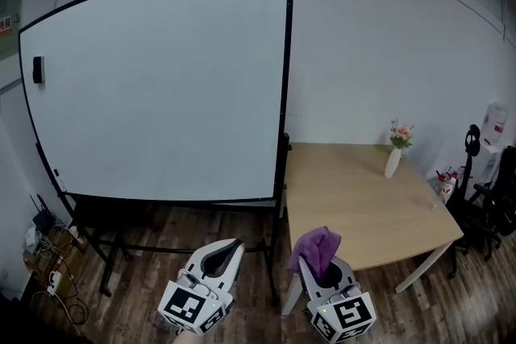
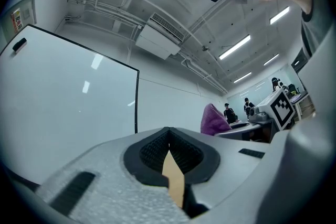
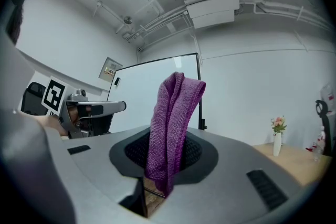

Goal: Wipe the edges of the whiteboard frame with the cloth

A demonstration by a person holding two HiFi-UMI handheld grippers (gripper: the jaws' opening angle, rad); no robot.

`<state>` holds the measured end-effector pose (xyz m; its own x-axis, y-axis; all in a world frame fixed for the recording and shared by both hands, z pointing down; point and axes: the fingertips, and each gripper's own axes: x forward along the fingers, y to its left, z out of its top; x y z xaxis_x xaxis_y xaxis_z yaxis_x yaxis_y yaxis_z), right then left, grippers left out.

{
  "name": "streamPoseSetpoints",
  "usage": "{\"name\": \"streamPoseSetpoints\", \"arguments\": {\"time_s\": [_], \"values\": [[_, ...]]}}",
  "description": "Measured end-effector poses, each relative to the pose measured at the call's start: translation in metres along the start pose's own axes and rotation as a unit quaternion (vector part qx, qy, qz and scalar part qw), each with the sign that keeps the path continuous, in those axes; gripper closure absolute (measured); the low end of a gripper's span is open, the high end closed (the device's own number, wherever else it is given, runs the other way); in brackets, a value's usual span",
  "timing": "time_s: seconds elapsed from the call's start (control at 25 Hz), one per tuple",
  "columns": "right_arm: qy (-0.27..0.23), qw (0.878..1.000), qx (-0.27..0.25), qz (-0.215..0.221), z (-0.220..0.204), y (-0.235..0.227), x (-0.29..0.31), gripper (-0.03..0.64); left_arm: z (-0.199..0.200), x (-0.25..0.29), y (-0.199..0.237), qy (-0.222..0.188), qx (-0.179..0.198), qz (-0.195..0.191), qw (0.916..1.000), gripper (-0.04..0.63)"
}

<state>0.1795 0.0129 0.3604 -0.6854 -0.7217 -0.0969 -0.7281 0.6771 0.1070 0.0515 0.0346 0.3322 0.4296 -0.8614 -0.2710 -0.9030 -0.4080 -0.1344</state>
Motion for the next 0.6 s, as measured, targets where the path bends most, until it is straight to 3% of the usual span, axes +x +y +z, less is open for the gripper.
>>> {"name": "streamPoseSetpoints", "arguments": {"time_s": [0.32,0.6], "values": [[0.002,1.0,0.006,0.007,-0.009,-0.023,0.031,0.531,-0.013,0.029,0.021,0.004,0.001,0.009,1.0,0.578],[0.005,1.0,0.002,-0.004,-0.009,-0.031,0.07,0.531,-0.02,0.055,0.05,0.001,-0.001,-0.013,0.9999,0.578]]}}
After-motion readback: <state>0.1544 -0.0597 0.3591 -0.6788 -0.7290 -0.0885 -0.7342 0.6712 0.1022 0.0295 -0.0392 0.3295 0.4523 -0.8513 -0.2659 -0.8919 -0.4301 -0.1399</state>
